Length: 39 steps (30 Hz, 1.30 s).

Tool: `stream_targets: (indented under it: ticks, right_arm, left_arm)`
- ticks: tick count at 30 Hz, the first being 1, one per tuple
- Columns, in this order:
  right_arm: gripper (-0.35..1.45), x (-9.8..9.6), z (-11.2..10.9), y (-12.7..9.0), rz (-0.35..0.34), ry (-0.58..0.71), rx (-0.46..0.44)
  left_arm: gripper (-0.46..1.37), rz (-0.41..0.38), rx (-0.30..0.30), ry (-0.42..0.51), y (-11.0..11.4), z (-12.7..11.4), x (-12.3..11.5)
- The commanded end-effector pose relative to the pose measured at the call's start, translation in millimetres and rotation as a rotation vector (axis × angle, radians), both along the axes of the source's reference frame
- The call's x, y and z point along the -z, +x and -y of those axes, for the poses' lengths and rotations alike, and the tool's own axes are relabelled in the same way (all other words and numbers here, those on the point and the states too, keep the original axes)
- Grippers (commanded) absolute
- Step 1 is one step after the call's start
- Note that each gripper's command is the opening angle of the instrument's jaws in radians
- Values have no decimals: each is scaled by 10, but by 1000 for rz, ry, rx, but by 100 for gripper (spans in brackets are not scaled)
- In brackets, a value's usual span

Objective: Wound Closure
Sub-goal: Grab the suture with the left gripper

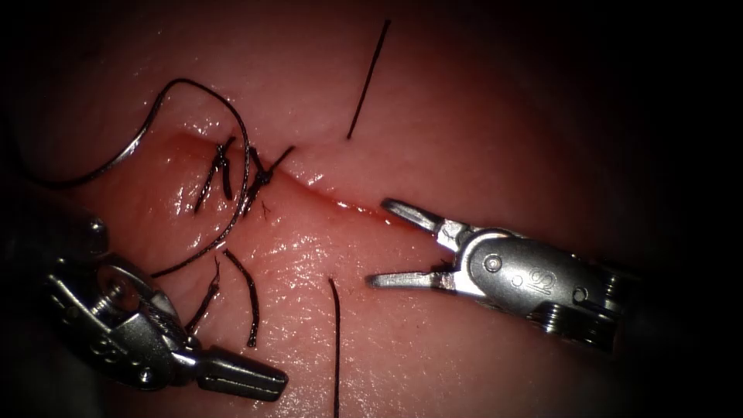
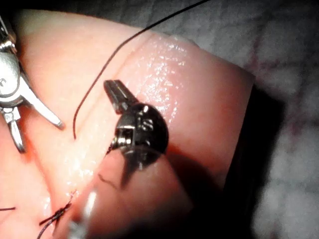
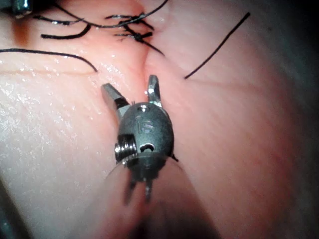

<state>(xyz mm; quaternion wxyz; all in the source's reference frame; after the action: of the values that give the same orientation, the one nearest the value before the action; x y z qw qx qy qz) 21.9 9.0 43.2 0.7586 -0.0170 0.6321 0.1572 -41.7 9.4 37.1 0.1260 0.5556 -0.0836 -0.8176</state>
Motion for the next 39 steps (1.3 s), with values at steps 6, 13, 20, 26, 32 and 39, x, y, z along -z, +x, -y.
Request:
stream_targets:
  ticks: [6,13,20,26,32,39]
  right_arm:
    - [118,0,2,0,-2,-1,6]
    - [119,-2,4,-1,-2,-3,7]
    - [119,-3,6,-1,-2,-6,8]
    - [120,-6,10,-1,-5,-10,7]
    - [121,-7,12,-1,-6,-12,8]
    - [122,-8,14,-1,-6,-15,9]
  left_arm:
    - [-35,-2,-9,-24,-1,0,1]
    - [9,-18,4,-39,-7,1,2]
    - [60,-85,50,-107,-15,1,3]
    - [60,-110,81,-177,-22,0,3]
    - [68,-128,90,-212,-30,2,1]
    - [52,-133,89,-240,-45,9,-7]
